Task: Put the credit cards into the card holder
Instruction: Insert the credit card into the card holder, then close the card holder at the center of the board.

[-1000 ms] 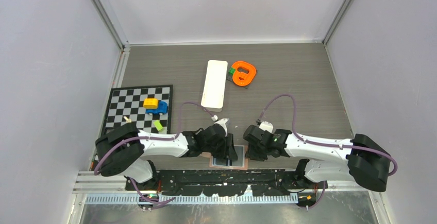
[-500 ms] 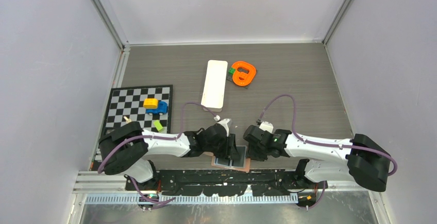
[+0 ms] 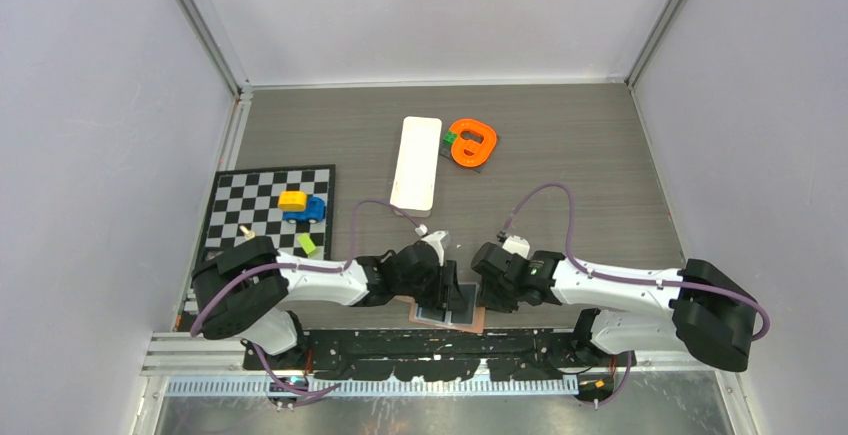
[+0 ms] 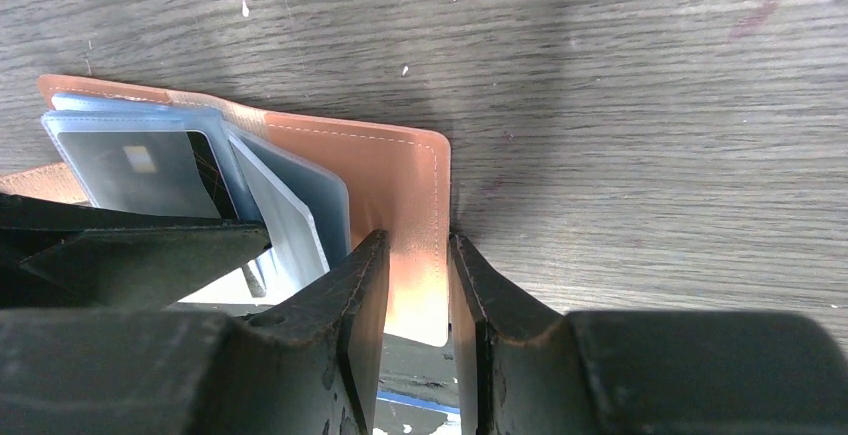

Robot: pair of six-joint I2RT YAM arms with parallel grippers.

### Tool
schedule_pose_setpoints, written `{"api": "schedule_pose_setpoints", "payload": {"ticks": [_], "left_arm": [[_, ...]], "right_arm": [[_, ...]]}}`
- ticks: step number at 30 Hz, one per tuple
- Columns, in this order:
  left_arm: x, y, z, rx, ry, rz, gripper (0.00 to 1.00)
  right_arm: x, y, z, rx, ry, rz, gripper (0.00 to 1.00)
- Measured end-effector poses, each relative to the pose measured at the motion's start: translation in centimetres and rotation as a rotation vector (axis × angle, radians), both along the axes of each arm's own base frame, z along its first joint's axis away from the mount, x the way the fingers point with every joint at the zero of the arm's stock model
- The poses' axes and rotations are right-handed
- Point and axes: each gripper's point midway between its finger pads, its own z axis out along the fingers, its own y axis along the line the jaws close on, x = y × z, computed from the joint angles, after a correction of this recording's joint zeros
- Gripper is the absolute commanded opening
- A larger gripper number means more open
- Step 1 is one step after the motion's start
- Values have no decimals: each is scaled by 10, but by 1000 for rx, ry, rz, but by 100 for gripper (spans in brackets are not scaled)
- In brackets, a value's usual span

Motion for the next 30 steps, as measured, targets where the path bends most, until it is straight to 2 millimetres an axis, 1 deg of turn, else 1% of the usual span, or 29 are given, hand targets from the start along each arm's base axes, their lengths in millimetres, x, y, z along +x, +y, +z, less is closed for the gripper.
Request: {"api": "schedule_pose_setpoints", "payload": {"ticks": [4, 9, 11, 13, 15, 18, 20, 23, 25, 27, 30], "left_arm": [[0, 0, 0, -6, -2, -3, 47], [1, 4, 9, -17, -31, -14, 59], [4, 11, 14, -2, -46, -19, 62], [12, 23, 21, 33, -64, -16, 65], [24, 35, 29, 62, -82, 7, 69], [46, 64, 40, 115, -122, 72, 75], [56, 87, 43, 162, -141, 120, 75], [64, 116, 42, 223, -138, 176, 74], [63, 133, 34, 271, -118, 198, 67], [58, 146, 22, 320, -83, 208, 60], [47, 156, 9, 355, -40, 200, 50]], "right_arm": [[0, 0, 0, -2, 1, 0, 34], [1, 0, 1, -5, -3, -1, 37], [1, -4, 1, -20, -9, -2, 37], [2, -7, 1, -36, -14, -1, 38], [2, -12, 1, -52, -17, -1, 39], [3, -18, 2, -69, -25, 0, 39], [3, -20, 2, -74, -29, -2, 39], [4, -21, 3, -79, -32, -1, 39], [4, -22, 2, -82, -34, 0, 40], [4, -22, 2, -85, -35, 1, 40], [5, -23, 2, -88, -38, 5, 40]]}}
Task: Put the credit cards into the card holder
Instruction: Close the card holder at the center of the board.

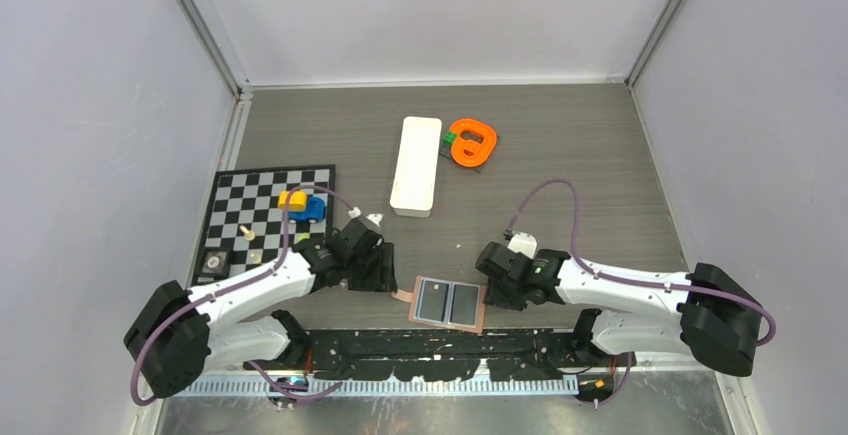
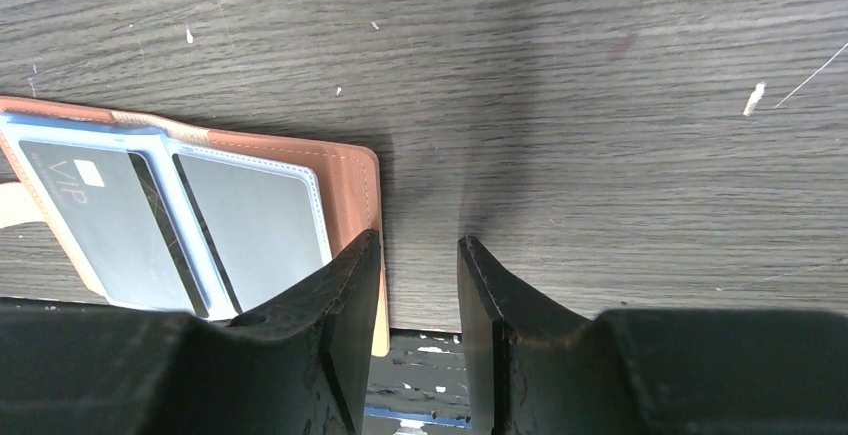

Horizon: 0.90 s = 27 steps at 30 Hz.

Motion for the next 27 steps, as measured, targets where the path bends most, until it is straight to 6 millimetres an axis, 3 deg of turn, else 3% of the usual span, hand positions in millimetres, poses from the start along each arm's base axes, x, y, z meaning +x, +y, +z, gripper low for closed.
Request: {"api": "schedule_pose_setpoints", "payload": {"ticks": [10, 16, 23, 27], "left_arm": [[-19, -10, -13, -87, 94, -2, 35], [-22, -23, -15, -166, 120, 4, 0], [-13, -29, -2, -176, 79, -13, 0], [4, -24, 25, -130, -6, -22, 0]], "right_arm": [[2, -1, 0, -5, -5, 2, 40], [3, -2, 0, -8, -8, -1, 40], [8, -5, 1, -15, -13, -1, 43], [16, -6, 6, -12, -26, -7, 49]]}}
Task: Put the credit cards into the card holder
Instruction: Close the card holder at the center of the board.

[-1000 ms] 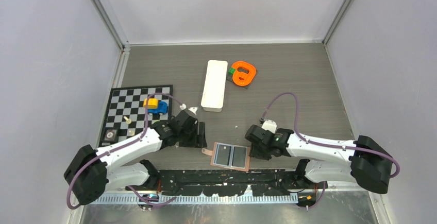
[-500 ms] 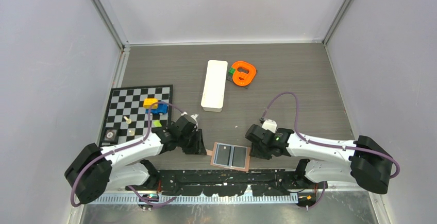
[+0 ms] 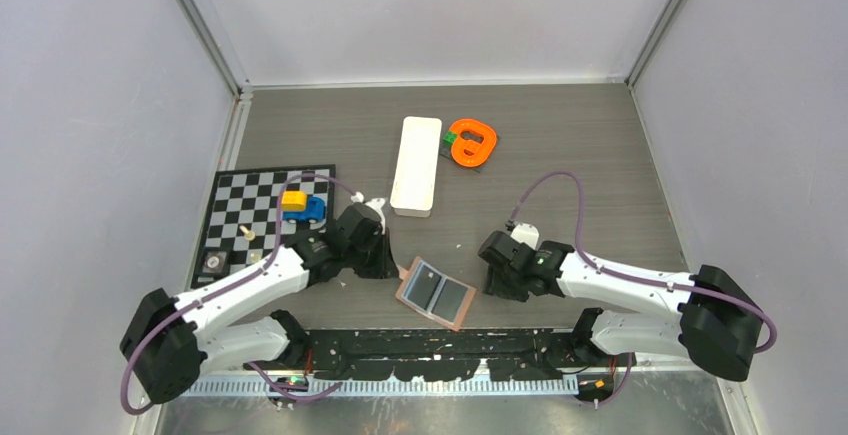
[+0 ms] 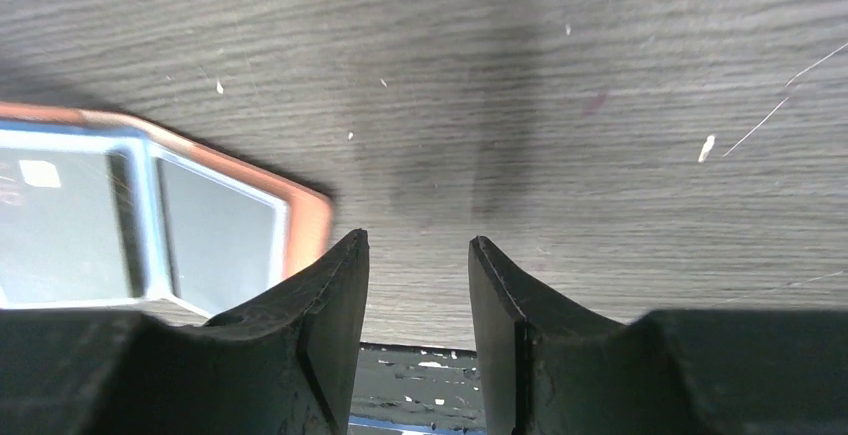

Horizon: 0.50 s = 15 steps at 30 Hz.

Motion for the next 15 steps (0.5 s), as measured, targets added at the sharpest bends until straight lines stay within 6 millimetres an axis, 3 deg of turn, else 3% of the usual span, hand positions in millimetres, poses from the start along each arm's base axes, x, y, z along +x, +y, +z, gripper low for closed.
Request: {"api": "schedule_pose_setpoints", "payload": {"ticks": [5, 8, 15], "left_arm": [[22, 11, 42, 61, -144, -3, 0], [23, 6, 54, 45, -162, -42, 0], [8, -35, 30, -43, -39, -158, 0]], "right_arm": [[12, -3, 7, 1, -19, -12, 54], [16, -5, 9, -1, -24, -16, 54], [18, -4, 10, 8, -30, -7, 55]]}}
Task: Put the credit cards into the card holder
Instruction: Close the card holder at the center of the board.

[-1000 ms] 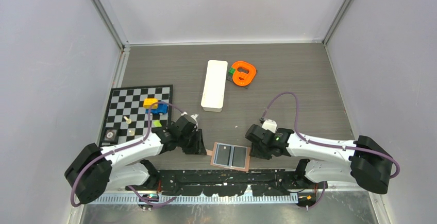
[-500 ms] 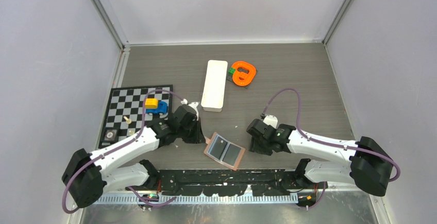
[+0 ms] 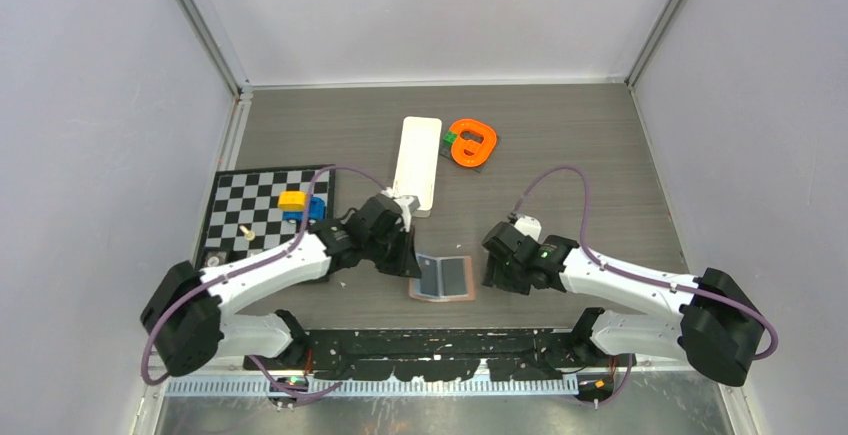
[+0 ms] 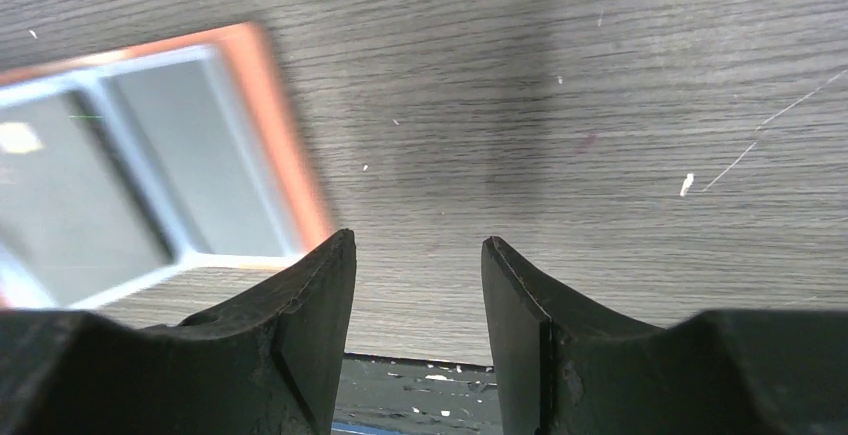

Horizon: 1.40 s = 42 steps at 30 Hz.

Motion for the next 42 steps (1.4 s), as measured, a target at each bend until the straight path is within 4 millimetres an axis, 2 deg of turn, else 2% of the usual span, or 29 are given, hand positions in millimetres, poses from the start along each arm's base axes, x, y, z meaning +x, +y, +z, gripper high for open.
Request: {"api": "schedule_pose_setpoints", "payload": {"ticks": [5, 8, 12, 15, 19, 23, 27, 29, 34, 42], "left_arm": [[-25, -38, -24, -11, 65, -99, 0], [-33, -54, -31, -15, 87, -128, 0], [-27, -72, -22, -54, 68, -130, 0], [-19, -79, -12, -71, 38, -117, 0], [-5, -68, -3, -47, -8, -87, 0], [13, -38, 14, -36, -50, -43, 0], [24, -6, 29, 9, -86, -27, 0], [24, 0, 35, 32, -96, -46, 0], [18, 1, 38, 46, -92, -117, 0], [13, -18, 4, 46, 39, -175, 0]], "right_arm": [[3, 8, 3, 37, -12, 5, 55], [4, 13, 2, 56, -14, 8, 55], [3, 11, -6, 38, 3, 5, 55], [1, 9, -7, 36, 3, 6, 63], [1, 4, -2, 28, -11, 8, 70], [4, -6, 7, 25, -30, -4, 75], [11, -13, 13, 37, -50, -23, 73], [14, -10, 14, 58, -54, -24, 70], [14, 4, 10, 125, -48, -5, 66], [12, 24, -9, 204, -6, 6, 56]]}}
